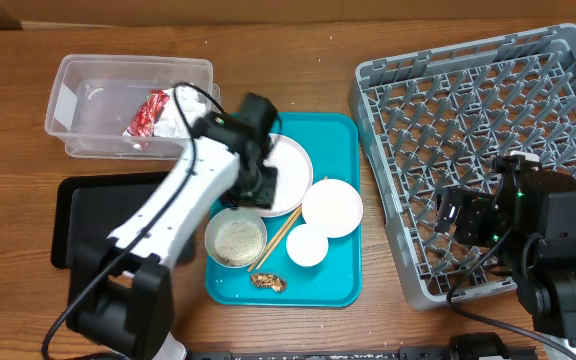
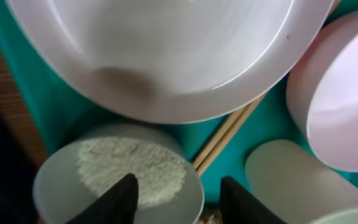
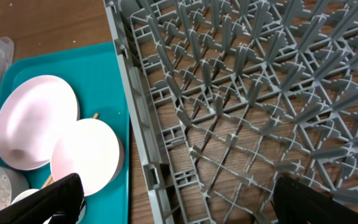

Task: Sort waste into correct bins and load items into the dishwasher
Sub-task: 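Grasp the rice bowl rim with the left gripper and lift it, then tip the bowl over the black tray to pour out the rice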

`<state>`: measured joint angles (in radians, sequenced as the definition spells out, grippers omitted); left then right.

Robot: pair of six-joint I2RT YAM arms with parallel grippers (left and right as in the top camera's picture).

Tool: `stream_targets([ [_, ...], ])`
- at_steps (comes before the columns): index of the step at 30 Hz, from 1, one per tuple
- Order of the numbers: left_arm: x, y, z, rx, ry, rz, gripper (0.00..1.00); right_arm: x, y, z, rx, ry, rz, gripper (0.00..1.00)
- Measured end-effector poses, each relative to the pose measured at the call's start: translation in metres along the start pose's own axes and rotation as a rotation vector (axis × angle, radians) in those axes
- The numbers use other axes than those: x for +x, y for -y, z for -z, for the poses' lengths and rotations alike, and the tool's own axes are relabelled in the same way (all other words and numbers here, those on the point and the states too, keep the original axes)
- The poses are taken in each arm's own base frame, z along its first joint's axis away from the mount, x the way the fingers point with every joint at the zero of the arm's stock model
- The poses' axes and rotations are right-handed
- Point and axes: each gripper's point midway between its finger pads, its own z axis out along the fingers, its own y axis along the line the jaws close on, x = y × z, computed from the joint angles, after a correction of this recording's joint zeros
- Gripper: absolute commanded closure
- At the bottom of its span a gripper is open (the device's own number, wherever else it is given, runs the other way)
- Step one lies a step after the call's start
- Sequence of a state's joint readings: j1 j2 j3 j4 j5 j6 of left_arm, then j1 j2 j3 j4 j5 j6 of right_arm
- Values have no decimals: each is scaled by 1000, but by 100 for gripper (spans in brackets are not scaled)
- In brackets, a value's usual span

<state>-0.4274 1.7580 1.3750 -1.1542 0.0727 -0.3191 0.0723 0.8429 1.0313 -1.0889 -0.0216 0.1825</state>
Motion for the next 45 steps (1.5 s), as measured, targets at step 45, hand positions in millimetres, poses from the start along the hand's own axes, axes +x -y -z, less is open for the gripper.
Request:
stream_targets([
  [45,-8,-148,60,330,288,348,96,5,1,0,6,-20,-2,0],
])
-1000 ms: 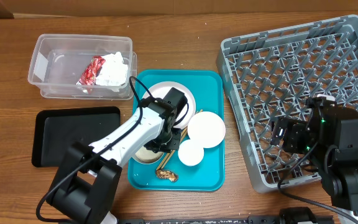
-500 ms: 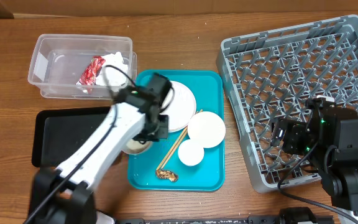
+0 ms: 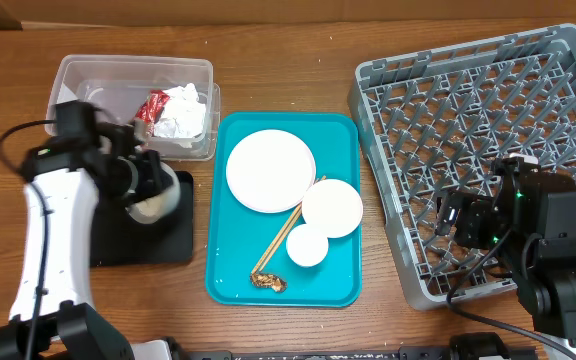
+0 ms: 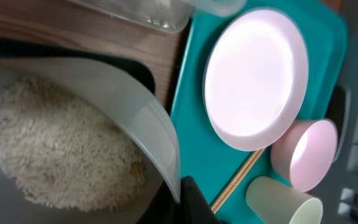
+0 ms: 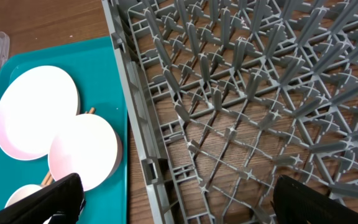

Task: Sort waste into correct bins and load items into the dishwasher
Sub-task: 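Tip the bowl over the black tray to pour out the rice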

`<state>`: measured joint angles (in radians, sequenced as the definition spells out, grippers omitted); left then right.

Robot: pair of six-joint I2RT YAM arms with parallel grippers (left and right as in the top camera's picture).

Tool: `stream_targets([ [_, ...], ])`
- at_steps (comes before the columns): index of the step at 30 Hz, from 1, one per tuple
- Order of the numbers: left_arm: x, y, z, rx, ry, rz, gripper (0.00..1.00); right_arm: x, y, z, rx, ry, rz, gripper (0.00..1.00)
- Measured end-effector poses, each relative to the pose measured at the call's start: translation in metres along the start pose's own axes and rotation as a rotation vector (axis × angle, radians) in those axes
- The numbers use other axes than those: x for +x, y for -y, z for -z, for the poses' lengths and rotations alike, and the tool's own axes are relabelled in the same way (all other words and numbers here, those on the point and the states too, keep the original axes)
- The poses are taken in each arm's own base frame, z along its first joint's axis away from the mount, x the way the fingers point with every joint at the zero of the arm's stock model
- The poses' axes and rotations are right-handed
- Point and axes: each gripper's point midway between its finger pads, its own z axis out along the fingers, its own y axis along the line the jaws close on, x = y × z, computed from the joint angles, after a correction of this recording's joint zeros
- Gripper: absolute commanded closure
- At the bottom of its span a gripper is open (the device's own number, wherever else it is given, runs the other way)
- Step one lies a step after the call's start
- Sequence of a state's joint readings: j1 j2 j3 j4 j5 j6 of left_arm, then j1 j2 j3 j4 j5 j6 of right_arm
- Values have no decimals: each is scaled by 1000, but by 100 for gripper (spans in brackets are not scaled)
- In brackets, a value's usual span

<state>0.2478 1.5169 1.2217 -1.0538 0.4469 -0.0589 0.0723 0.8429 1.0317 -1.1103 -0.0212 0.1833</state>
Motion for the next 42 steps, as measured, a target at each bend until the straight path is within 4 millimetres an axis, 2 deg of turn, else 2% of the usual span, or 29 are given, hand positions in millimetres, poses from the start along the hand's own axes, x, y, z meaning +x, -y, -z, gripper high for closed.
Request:
stream_targets([
  [3,-20,-19,10,110,110,46,96,0,0,0,0,0,0,0],
  [8,-14,-41,15,353,200,139,96,0,0,0,0,0,0,0],
  [11,-17,-46,22,439,269,139,96,0,0,0,0,0,1,0],
  [17,-16,-44,30,558,368,45,96,0,0,0,0,0,0,0],
  [34,-13,-40,35,627,408,21,96,0,0,0,0,0,0,0],
  [36,-17,-45,34,606,408,44,96,0,0,0,0,0,0,0],
  [37,-17,-51,30,580,381,119,96,0,0,0,0,0,0,0],
  [42,-20,-56,28,552,387,125,96,0,0,0,0,-2,0,0],
])
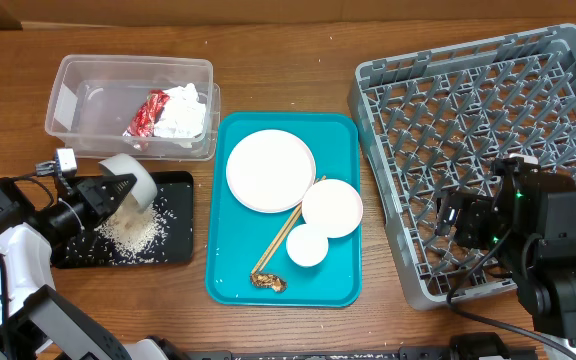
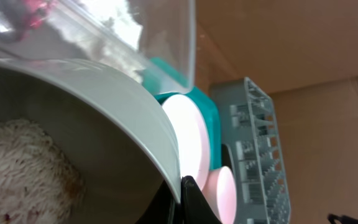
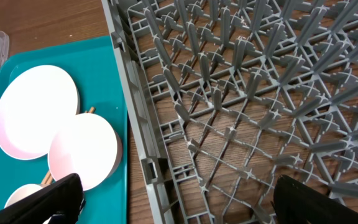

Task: Sort waste into correct bins and load items into the dishwasher
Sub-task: 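Tip the bowl over the black tray to pour out the rice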

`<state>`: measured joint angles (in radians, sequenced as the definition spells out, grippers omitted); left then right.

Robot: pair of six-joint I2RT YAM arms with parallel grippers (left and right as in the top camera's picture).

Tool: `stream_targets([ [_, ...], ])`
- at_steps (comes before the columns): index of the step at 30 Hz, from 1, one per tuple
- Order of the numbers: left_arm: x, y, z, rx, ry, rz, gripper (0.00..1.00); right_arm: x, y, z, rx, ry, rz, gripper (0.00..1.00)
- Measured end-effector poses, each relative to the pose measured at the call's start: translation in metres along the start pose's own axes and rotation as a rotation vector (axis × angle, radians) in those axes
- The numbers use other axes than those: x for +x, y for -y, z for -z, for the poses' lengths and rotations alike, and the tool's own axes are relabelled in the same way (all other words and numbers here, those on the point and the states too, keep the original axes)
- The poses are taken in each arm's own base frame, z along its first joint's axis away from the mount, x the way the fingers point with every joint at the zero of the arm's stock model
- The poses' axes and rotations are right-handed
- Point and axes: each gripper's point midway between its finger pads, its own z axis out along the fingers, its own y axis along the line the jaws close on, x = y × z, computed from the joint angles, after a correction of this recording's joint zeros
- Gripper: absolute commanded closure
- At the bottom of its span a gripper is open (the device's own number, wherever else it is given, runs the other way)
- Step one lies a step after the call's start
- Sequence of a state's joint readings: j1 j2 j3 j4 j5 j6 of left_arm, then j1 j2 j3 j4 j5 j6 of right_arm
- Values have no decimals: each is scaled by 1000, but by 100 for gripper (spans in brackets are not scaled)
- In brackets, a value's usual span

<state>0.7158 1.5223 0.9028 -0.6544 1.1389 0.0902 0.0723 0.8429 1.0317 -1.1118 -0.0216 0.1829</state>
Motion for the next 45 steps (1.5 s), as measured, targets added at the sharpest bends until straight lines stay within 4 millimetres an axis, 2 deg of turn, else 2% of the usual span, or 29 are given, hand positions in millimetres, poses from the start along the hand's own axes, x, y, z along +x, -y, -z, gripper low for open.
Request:
stream_targets([
  [2,1,-3,0,-20,-5,32,96,0,0,0,0,0,0,0],
  [4,0,7,0,39,3,-12,96,0,0,0,0,-1,0,0],
  [6,-4,1,0,7,12,-7,96,0,0,0,0,-1,0,0],
  [10,-7,3,0,19,20,-1,96,0,0,0,0,-1,0,0],
  [13,-9,11,0,67,28,-35,96,0,0,0,0,-2,0,0],
  [16,-8,-2,0,-11,23,35,96,1,0,0,1,-3,0,0],
  [19,-8,2,0,17,25,13,96,1,0,0,1,-4,-1,0],
  [21,-10,-5,0,-27,30,39,96,1,0,0,0,-3,0,0],
  [23,-11,4,0,29,33,8,96,1,0,0,1,-4,0,0],
  [26,-14,-2,0,-8,41,33,96,1,0,0,1,-3,0,0],
  [32,-15,12,1,71,43,-2,96,1,0,0,1,-3,0,0],
  [35,-15,3,0,23,43,42,96,1,0,0,1,-5,0,0],
  [37,-15,10,1,62,42,27,96,1,0,0,1,-6,0,0],
  [39,-13,-6,0,-28,39,95,96,1,0,-1,1,-6,0,0],
  [41,-11,1,0,14,33,60,96,1,0,-2,3,-11,0,0],
  [44,-11,-6,0,-29,33,95,96,2,1,-4,6,-21,-1,0],
  [45,-11,-3,0,-10,32,77,96,2,1,-5,7,-25,-1,0],
])
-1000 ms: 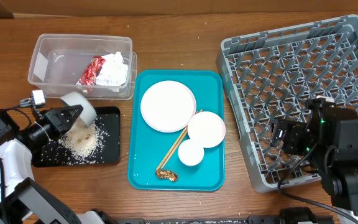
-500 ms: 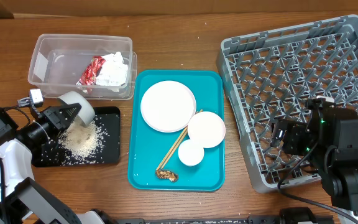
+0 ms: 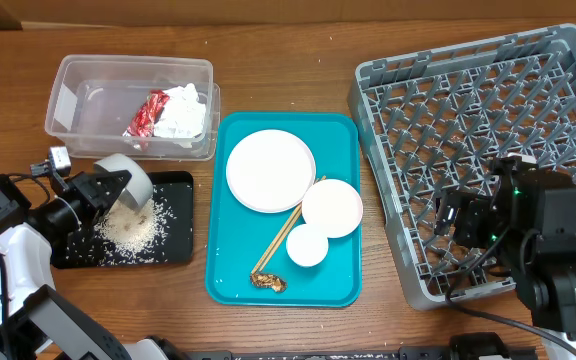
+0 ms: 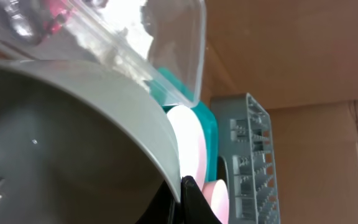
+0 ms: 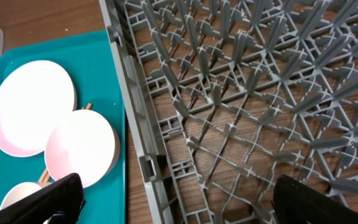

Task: Sort waste into correct bins and load items into the dishwasher
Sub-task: 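Tip the bowl over the black tray to pour out the rice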

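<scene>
My left gripper (image 3: 96,196) is shut on the rim of a grey bowl (image 3: 125,181), holding it tipped on its side over the black tray (image 3: 173,250). In the left wrist view the inside of the bowl (image 4: 73,143) looks bare, with the fingertips (image 4: 188,193) pinching its rim. A pile of rice (image 3: 133,231) lies on the black tray. My right gripper (image 5: 185,202) hangs open over the grey dish rack (image 3: 478,130), holding nothing.
A teal tray (image 3: 343,130) carries a white plate (image 3: 270,170), a pink bowl (image 3: 332,207), a small cup (image 3: 307,245), chopsticks (image 3: 286,235) and a food scrap (image 3: 268,282). A clear bin (image 3: 88,100) behind the black tray holds a red wrapper and tissue.
The bowl still had rice clinging inside; now its inside is bare. It sits slightly further left over the black tray. The right arm has barely moved.
My left gripper was open over the rice bowl on the teal tray. Then it held the full bowl over the black tray. Then the bowl was tipped with rice on the tray, and now the bowl is emptied.
</scene>
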`<state>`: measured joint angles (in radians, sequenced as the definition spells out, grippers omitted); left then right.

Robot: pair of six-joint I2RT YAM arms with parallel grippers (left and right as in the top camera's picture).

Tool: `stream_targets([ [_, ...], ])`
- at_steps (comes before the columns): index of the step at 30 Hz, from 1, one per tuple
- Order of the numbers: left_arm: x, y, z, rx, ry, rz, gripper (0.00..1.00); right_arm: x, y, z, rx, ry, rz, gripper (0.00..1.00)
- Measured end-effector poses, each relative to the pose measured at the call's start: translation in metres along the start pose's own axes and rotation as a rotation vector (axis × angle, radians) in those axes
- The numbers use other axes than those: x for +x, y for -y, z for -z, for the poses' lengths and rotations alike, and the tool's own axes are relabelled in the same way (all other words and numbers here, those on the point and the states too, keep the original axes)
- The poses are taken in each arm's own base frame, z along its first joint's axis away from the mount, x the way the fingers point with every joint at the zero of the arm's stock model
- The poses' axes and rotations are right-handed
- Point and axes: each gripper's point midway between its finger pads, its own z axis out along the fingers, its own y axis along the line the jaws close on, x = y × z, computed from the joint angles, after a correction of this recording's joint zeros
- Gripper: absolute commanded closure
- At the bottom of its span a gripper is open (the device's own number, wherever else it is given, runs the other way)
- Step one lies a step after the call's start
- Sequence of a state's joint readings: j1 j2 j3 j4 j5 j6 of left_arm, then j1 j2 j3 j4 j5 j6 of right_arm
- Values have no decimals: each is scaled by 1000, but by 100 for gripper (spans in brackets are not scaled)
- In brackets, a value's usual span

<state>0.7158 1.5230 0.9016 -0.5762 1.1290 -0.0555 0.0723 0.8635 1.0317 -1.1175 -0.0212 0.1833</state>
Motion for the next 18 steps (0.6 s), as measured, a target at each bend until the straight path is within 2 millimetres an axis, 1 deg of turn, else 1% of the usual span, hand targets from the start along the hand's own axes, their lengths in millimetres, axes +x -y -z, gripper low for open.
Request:
stream_targets([
  [3,-1,-4,0,-21,5,15,96,0,0,-1,1,-5,0,0],
  [13,-5,7,0,39,14,-36,96,1,0,-1,2,-6,0,0],
  [14,-5,7,0,37,14,-41,96,1,0,-1,1,-6,1,0],
  [16,-4,-8,0,-50,12,4,96,1,0,-1,2,-6,0,0],
  [17,-2,-8,0,-51,7,10,96,1,0,-1,1,-6,0,0],
  [18,2,-4,-1,-25,-5,3,96,1,0,-1,1,-6,0,0],
])
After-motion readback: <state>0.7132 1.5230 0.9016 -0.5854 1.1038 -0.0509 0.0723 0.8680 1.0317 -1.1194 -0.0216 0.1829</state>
